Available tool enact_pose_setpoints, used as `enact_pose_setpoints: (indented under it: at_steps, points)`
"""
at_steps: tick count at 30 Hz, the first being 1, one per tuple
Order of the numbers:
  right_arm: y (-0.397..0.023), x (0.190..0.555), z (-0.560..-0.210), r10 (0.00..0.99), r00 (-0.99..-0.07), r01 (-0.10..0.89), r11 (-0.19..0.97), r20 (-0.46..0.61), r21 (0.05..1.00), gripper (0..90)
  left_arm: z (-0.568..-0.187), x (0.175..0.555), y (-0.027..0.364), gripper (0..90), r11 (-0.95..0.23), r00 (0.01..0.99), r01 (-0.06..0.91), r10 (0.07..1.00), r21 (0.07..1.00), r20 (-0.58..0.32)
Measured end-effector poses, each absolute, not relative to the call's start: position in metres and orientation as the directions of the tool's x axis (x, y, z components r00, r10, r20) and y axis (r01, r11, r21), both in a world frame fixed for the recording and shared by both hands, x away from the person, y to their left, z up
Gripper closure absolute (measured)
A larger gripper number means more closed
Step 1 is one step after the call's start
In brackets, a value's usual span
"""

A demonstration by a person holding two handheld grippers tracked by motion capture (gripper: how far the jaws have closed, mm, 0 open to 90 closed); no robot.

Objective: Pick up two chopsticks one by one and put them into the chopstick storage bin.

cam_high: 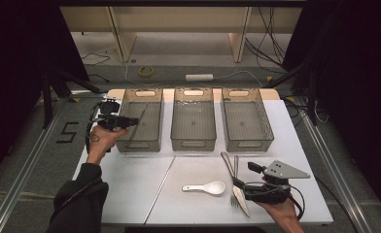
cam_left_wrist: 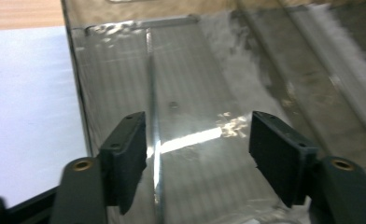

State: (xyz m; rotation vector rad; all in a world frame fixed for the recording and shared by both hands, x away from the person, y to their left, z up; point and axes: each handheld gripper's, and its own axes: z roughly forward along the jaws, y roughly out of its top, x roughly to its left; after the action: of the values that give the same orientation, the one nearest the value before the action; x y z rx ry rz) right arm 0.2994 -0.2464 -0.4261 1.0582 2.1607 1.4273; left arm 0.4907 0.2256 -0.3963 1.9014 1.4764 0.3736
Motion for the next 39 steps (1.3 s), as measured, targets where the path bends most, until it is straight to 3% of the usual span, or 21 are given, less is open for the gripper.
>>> enact_pose_setpoints:
  at_steps: [4,10,27,39]
  points:
    - [-0.246,0.298,-0.425,0.738,-0.666,0.389,0.217,0.111,0.895,23.9,-0.385,0.475,0.219,27.6,-0.133,0.353,0.734,0.913,0.666,-0.207]
    - [-0.246,0.298,-0.425,0.737,-0.667,0.388,0.219,0.109,0.895,23.9,-0.383,0.451,0.208,23.2,-0.214,0.401,0.75,0.899,0.626,-0.173]
    - [-0.246,0.297,-0.425,0.735,-0.669,0.392,0.223,0.111,0.892,23.7,-0.408,0.402,0.17,19.1,-0.377,0.501,0.781,0.854,0.497,-0.139]
    - [-0.245,0.298,-0.425,0.733,-0.672,0.393,0.228,0.11,0.891,23.7,-0.42,0.379,0.154,21.6,-0.447,0.545,0.782,0.829,0.434,-0.128]
